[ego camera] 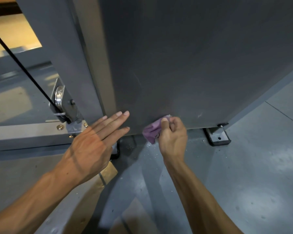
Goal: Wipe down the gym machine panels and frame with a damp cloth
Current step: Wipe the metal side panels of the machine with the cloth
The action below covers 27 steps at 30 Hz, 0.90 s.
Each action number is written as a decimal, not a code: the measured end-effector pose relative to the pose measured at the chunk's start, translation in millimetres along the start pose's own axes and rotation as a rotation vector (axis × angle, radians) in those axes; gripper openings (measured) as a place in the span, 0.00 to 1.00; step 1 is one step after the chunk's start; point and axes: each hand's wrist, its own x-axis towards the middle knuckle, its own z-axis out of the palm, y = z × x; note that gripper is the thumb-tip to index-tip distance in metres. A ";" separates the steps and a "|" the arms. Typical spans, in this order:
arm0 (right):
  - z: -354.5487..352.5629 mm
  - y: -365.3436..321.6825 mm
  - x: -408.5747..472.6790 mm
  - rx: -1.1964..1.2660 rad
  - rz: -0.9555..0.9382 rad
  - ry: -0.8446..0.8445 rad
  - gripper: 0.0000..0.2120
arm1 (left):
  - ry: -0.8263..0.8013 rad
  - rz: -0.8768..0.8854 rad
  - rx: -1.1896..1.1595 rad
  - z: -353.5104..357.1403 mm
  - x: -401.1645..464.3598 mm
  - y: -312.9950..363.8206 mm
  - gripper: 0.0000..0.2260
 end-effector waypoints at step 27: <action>-10.2 17.5 27.1 0.087 0.358 -0.140 0.15 | -0.049 -0.019 -0.021 -8.8 3.7 11.5 0.29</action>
